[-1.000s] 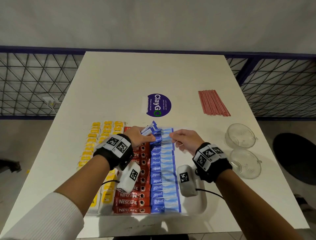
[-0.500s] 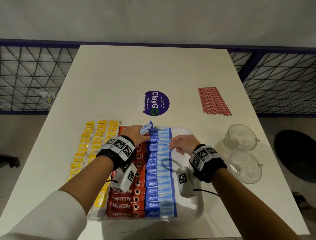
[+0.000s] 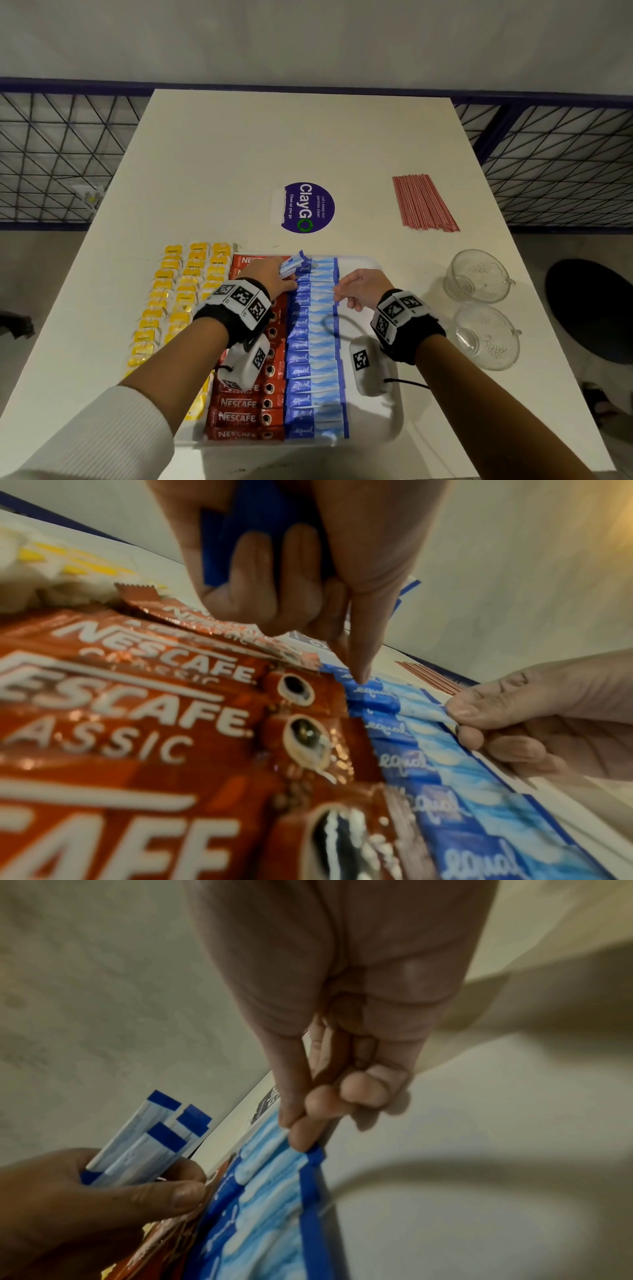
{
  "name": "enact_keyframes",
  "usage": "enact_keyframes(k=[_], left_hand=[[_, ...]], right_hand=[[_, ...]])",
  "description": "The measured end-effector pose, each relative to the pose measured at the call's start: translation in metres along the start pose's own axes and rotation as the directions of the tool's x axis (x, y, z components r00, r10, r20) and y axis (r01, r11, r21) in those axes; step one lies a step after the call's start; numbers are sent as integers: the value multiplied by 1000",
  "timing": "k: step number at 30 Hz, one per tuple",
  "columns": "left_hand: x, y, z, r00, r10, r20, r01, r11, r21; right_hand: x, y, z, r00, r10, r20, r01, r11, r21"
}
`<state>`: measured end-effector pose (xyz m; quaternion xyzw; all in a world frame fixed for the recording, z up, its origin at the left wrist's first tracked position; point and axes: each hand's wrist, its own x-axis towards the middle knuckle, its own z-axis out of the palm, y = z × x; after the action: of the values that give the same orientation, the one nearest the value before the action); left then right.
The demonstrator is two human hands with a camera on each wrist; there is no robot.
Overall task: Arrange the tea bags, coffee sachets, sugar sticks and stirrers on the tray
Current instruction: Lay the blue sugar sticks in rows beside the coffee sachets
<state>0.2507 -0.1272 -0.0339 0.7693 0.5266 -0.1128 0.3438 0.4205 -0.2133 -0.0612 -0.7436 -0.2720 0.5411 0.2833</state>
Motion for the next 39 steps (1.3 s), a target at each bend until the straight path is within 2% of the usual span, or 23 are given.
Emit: enact_keyframes(k=[8, 12, 14, 17, 20, 22, 26, 36, 39], left_hand=[[-2, 0, -2, 999, 36, -24, -38, 998, -47], [-7, 4, -6, 998, 52, -34, -55, 993, -104], [-10, 9, -9, 996, 87, 3, -85, 982, -170], [-17, 18, -13, 982, 132, 132, -78, 931, -355], [-26, 26, -16, 947, 224, 232, -76, 854, -515], [-31, 30, -17, 936, 260, 237, -92, 832, -548], [-38, 32, -21, 944, 244, 222, -82, 826, -558], [-57, 16, -33, 963, 199, 181, -25, 736, -676], [-62, 8, -35, 966, 186, 180, -7, 715, -699]], right_hand=[[2, 1, -2, 1000, 0, 20, 1, 1000, -13], [-6, -4, -7, 999, -16, -38, 17, 999, 30], [-12, -11, -9, 997, -63, -51, 66, 995, 77], [-20, -24, -8, 986, -163, -39, 168, 970, 178], [-25, -36, -4, 969, -248, 0, 246, 959, 138], [-29, -41, -1, 959, -282, 38, 277, 955, 109], [-37, -47, 0, 946, -319, 62, 304, 935, 181], [-50, -45, -5, 970, -241, -19, 236, 926, 293], [-53, -43, -3, 976, -218, 3, 204, 919, 337]])
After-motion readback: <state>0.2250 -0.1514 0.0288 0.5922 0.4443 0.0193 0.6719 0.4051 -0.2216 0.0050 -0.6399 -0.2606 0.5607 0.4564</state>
